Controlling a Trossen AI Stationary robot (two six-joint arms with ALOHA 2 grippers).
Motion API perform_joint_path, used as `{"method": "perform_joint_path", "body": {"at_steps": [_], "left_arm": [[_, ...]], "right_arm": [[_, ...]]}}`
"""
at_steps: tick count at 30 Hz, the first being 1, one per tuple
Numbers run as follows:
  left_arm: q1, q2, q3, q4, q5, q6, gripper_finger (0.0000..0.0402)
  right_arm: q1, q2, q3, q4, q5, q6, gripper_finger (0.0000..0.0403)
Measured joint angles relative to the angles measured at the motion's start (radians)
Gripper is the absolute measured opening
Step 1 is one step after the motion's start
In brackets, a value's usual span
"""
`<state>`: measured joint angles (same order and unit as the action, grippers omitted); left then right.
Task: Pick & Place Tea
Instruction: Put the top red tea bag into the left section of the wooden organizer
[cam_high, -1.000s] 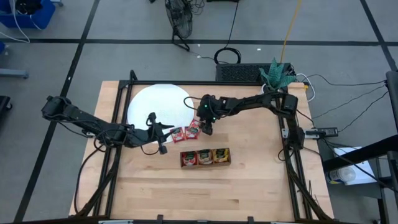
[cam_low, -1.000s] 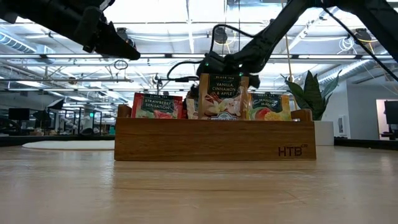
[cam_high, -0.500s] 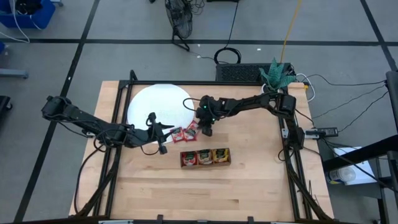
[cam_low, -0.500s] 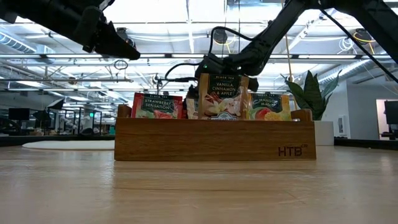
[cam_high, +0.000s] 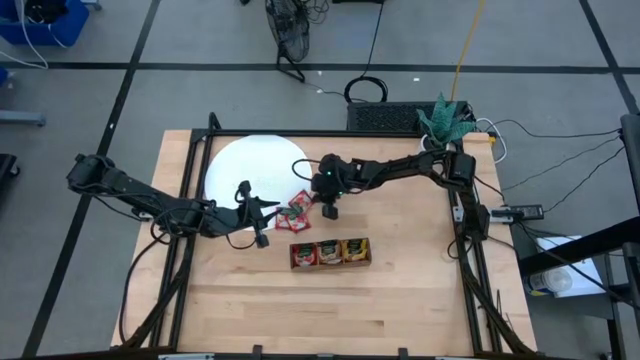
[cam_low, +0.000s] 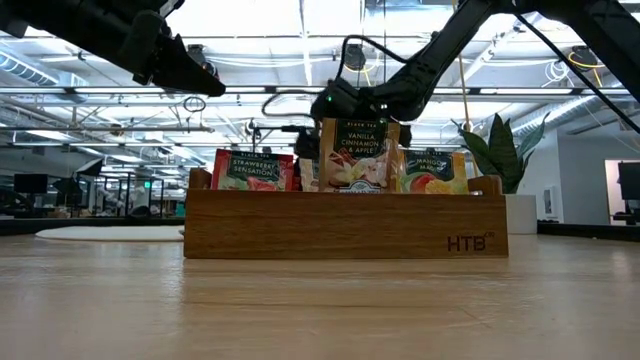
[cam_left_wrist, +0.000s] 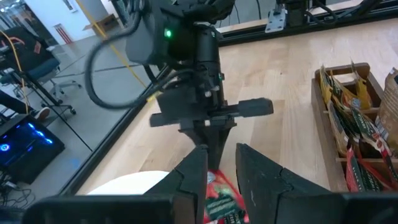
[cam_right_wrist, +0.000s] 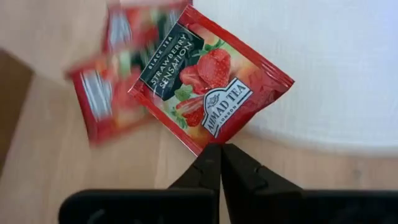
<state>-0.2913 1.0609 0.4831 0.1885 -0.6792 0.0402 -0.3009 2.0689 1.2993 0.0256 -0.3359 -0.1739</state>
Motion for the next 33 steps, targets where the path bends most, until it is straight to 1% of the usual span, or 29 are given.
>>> {"method": "perform_joint_path", "body": {"at_steps": [2,6,10,14,17,20,26,33], "left_arm": [[0.000,0.000,0.000,0.000,0.000,0.000,0.0090],[0.000,0.000,0.000,0.000,0.000,0.000,0.0090],[0.000,0.000,0.000,0.000,0.000,0.000,0.0090],[0.000,0.000,0.000,0.000,0.000,0.000,0.0090],[0.000,0.000,0.000,0.000,0.000,0.000,0.0090],[0.000,0.000,0.000,0.000,0.000,0.000,0.0090],[0.000,0.000,-0.001,0.000,0.000,0.000,0.0090],[0.000,0.000,-0.001,0.015,0.000,0.000,0.0090]], "right_arm": [[0.008,0.000,0.000,0.058,0.004,-0.003,0.0000],[0.037,0.000,0.000,0.117,0.098,-0.048,0.0000],[0.072,0.000,0.000,0.162,0.261,-0.100,0.0000],[0.104,-0.001,0.000,0.183,0.475,-0.144,0.0000],[0.125,-0.001,0.000,0.190,0.585,-0.154,0.0000],[0.143,-0.001,-0.004,0.233,0.620,-0.154,0.0000],[0.183,-0.022,-0.074,0.457,0.622,-0.197,0.0000],[0.202,-0.084,-0.215,0.716,0.623,-0.196,0.0000]]}}
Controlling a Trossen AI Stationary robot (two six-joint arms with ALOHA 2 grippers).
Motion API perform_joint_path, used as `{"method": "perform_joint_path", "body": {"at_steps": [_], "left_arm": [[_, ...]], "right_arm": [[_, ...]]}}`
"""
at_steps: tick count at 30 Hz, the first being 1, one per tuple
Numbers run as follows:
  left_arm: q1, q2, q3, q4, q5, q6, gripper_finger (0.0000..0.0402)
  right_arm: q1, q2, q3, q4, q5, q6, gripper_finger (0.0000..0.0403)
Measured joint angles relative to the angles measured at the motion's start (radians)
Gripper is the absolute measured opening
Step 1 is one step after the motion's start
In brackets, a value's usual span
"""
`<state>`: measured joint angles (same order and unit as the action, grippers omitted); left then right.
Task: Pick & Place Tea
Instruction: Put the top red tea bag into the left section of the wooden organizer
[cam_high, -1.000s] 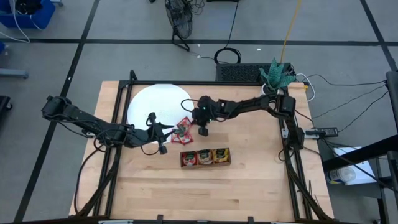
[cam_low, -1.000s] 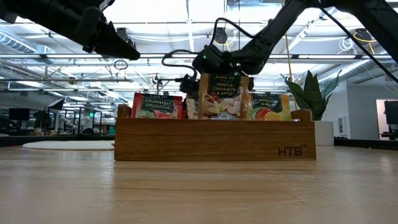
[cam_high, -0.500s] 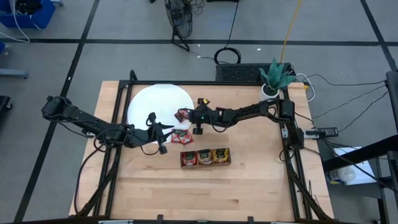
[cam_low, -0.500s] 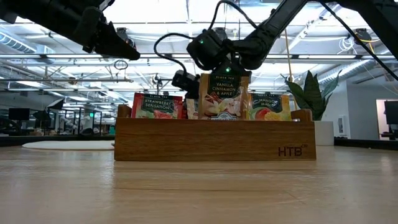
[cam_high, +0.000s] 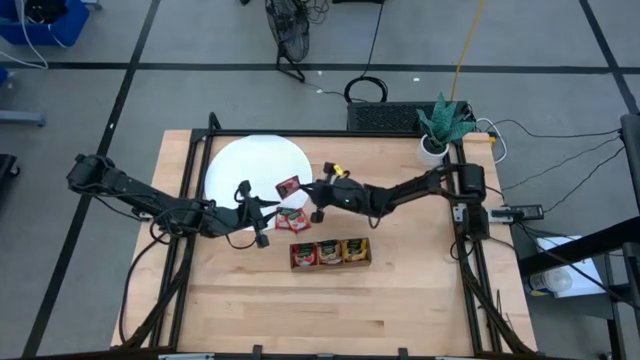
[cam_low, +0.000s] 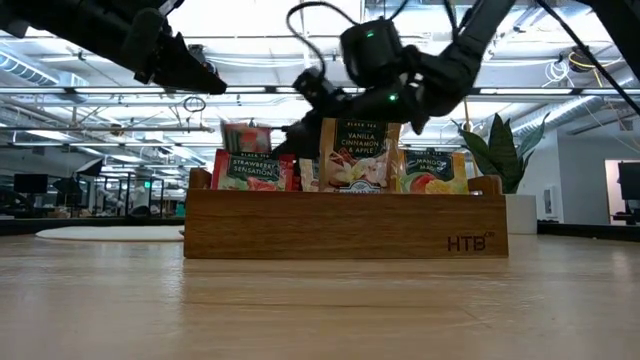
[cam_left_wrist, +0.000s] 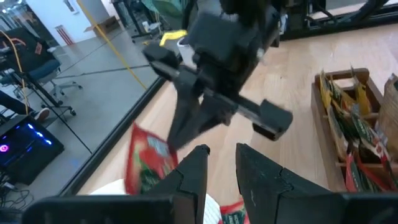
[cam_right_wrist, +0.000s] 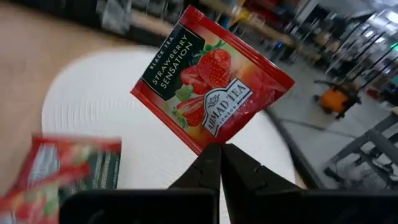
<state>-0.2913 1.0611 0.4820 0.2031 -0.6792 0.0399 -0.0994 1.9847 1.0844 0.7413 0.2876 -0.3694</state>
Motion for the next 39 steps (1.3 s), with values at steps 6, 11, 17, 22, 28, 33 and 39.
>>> {"method": "perform_joint_path", "body": {"at_steps": [6,11,17,22,28,33,39], "left_arm": [[0.000,0.000,0.000,0.007,0.001,0.000,0.0090],[0.000,0.000,0.000,0.034,0.014,0.000,0.0090],[0.028,0.000,0.000,0.098,-0.033,-0.002,0.0090],[0.043,0.000,0.000,0.105,-0.032,-0.016,0.0090],[0.121,-0.001,0.000,0.189,-0.102,0.022,0.0090],[0.289,0.000,0.000,0.259,0.080,-0.057,0.0093],[0.442,0.078,0.000,0.322,0.347,-0.198,0.0144]], "right_arm": [[0.010,-0.056,-0.104,0.179,0.136,-0.018,0.0000],[0.028,-0.073,-0.176,0.376,0.269,-0.086,0.0000],[0.044,-0.086,-0.212,0.466,0.352,-0.151,0.0000],[0.050,-0.086,-0.216,0.449,0.366,-0.163,0.0000],[0.050,-0.086,-0.216,0.471,0.366,-0.156,0.0000],[0.049,-0.086,-0.216,0.504,0.370,-0.169,0.0000],[0.049,-0.086,-0.216,0.504,0.365,-0.157,0.0000]]}}
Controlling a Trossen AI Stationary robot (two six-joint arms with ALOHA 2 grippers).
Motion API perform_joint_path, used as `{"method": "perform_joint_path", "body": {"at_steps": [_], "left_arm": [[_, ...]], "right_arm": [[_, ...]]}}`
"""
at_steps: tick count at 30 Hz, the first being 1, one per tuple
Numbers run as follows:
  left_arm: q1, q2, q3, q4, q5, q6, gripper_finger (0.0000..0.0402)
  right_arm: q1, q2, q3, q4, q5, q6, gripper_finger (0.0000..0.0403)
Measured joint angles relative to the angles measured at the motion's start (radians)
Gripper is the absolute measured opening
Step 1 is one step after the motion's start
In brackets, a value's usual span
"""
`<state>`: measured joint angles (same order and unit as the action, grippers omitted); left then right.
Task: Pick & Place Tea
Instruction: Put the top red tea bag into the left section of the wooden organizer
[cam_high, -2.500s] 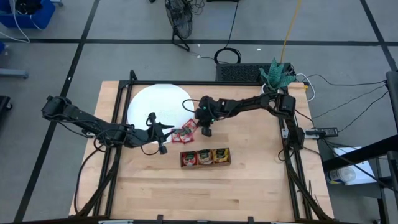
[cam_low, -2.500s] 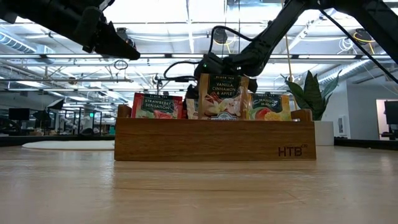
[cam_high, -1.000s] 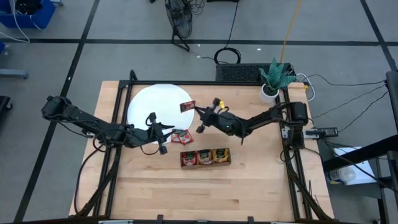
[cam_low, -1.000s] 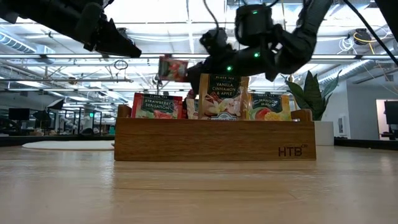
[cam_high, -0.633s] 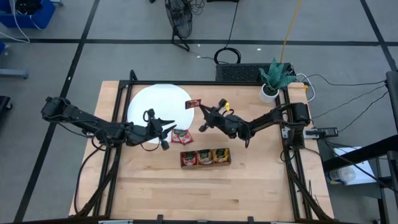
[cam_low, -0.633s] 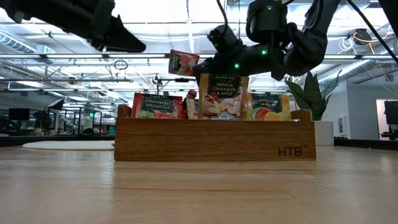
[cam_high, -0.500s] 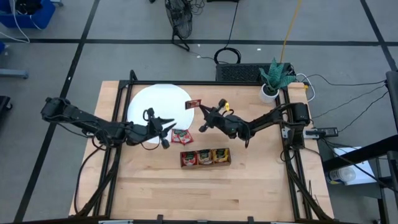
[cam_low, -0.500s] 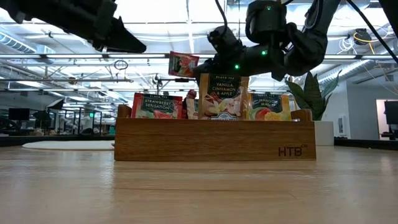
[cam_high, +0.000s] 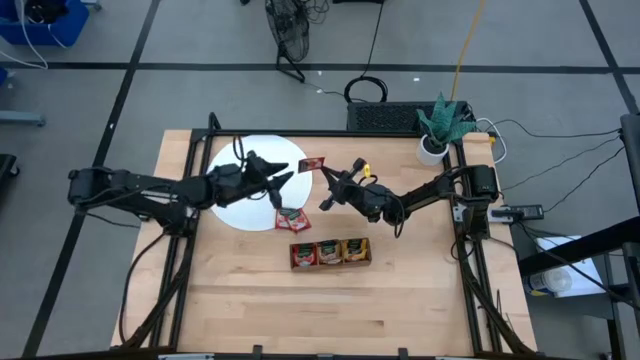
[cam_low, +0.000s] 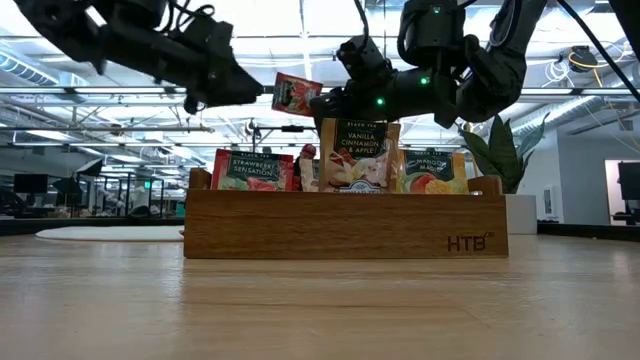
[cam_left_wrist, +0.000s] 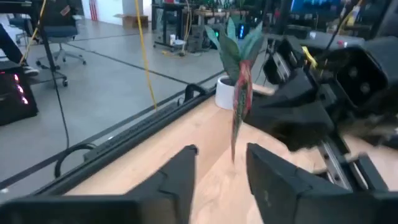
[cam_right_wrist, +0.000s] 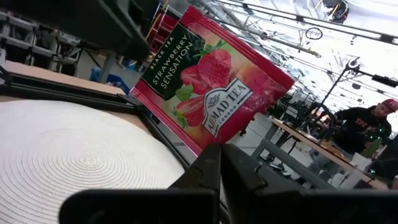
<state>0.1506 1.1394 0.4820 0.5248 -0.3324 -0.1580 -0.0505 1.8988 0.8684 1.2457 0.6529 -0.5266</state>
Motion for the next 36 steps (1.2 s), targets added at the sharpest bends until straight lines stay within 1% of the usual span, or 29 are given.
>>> {"method": "perform_joint_path", "body": {"at_steps": [5,7,9,12,25,27,29,31,34,35,36], "left_arm": [[0.016,0.125,0.000,0.167,0.030,-0.002,0.0197],[0.016,0.169,0.001,0.265,0.032,0.011,0.0212],[0.016,0.198,0.001,0.313,0.032,0.038,0.0221],[0.016,0.221,0.001,0.356,0.032,0.075,0.0227],[0.016,0.218,0.001,0.360,0.032,0.096,0.0224],[0.016,0.218,0.001,0.360,0.032,0.097,0.0208],[0.016,0.218,0.001,0.359,0.032,0.097,0.0177],[0.016,0.218,0.001,0.358,0.035,0.107,0.0132],[0.016,0.218,0.001,0.355,0.044,0.133,0.0046],[0.016,0.218,0.001,0.355,0.044,0.146,0.0023],[0.016,0.218,0.001,0.355,0.044,0.151,0.0014]], "right_arm": [[0.000,0.000,0.000,-0.005,-0.027,0.017,0.0000],[0.000,0.000,0.000,-0.010,-0.027,0.017,0.0000],[0.000,0.000,0.000,-0.013,-0.027,0.017,0.0000],[0.000,0.000,0.000,-0.022,-0.027,0.017,0.0000],[0.000,0.000,0.000,-0.023,-0.027,0.017,0.0000],[0.000,0.001,0.000,-0.024,-0.027,0.017,0.0000],[0.000,0.001,0.000,-0.024,-0.027,0.017,0.0000],[0.000,0.001,0.000,-0.024,-0.026,0.017,0.0000],[0.000,0.001,0.000,-0.024,-0.027,0.017,0.0000],[0.000,0.001,0.000,-0.024,-0.027,0.017,0.0000],[0.000,0.001,0.000,-0.024,-0.027,0.017,0.0000]]}}
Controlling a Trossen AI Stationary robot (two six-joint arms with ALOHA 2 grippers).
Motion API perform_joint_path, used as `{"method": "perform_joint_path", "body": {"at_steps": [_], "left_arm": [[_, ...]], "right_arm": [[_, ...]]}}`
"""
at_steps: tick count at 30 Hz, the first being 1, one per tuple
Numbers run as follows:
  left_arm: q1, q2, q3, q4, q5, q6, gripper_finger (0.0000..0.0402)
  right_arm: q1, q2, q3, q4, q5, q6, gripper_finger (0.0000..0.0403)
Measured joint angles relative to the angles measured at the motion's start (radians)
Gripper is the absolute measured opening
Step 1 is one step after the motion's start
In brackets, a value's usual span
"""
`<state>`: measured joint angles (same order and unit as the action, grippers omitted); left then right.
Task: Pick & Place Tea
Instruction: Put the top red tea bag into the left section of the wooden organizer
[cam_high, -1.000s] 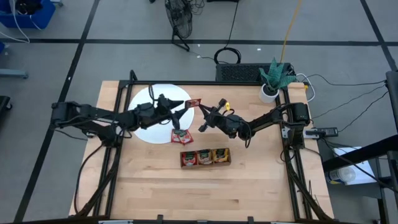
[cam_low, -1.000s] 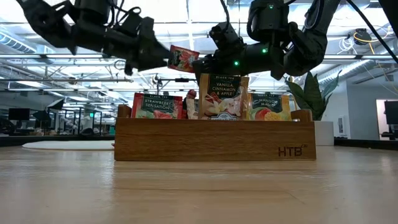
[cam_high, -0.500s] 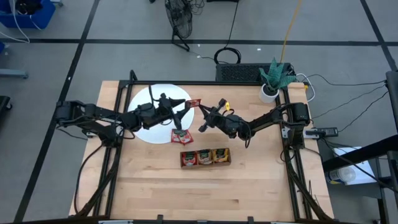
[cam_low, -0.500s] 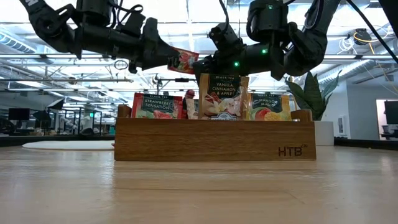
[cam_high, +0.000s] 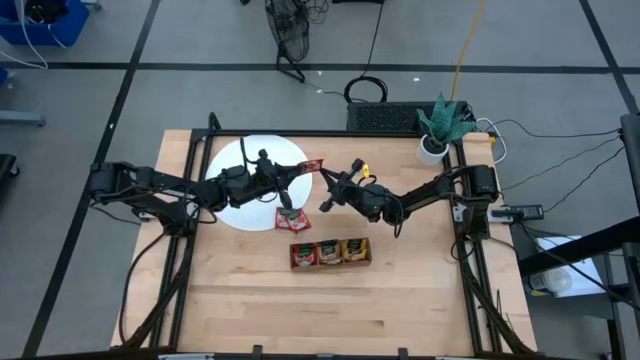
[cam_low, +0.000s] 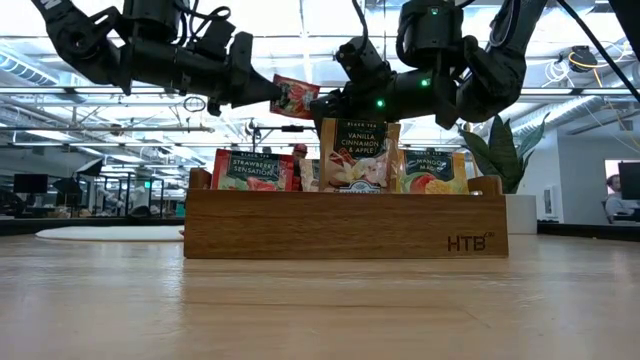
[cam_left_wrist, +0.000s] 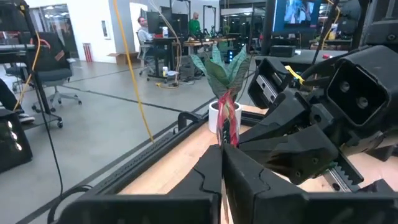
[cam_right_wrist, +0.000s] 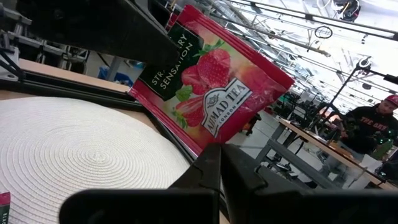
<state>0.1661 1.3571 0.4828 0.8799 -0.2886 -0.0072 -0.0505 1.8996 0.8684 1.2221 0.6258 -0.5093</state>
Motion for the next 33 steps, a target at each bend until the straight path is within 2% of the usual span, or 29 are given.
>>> {"method": "perform_joint_path", "body": {"at_steps": [5,9,13,17,20,23,24,28,33], "left_arm": [[0.002,-0.005,0.000,-0.030,0.000,0.026,0.0006],[0.000,-0.064,0.013,-0.172,-0.037,0.066,0.0004],[-0.012,-0.158,0.111,-0.524,-0.125,0.106,0.0003],[-0.018,-0.179,0.320,-1.072,-0.108,0.048,0.0002],[-0.019,-0.127,0.480,-1.400,-0.072,-0.033,0.0002],[-0.031,-0.070,0.577,-1.620,-0.024,-0.067,0.0002],[-0.042,-0.046,0.605,-1.650,-0.013,-0.072,0.0002],[-0.081,0.036,0.654,-1.704,0.023,-0.057,0.0001],[-0.122,0.086,0.684,-1.679,0.026,-0.027,0.0001]], "right_arm": [[0.002,0.000,0.000,-0.015,0.000,0.001,0.0000],[0.010,0.001,0.001,-0.046,-0.003,0.020,0.0000],[0.018,0.001,0.001,-0.070,0.000,0.026,0.0000],[0.020,-0.010,0.001,-0.136,-0.027,0.019,0.0000],[0.000,-0.062,0.024,-0.309,-0.183,0.082,0.0000],[-0.051,-0.115,0.090,-0.524,-0.450,0.176,0.0000],[-0.067,-0.121,0.111,-0.569,-0.522,0.196,0.0000],[-0.113,-0.121,0.179,-0.616,-0.674,0.248,0.0008],[-0.128,-0.113,0.223,-0.613,-0.805,0.307,0.0070]]}}
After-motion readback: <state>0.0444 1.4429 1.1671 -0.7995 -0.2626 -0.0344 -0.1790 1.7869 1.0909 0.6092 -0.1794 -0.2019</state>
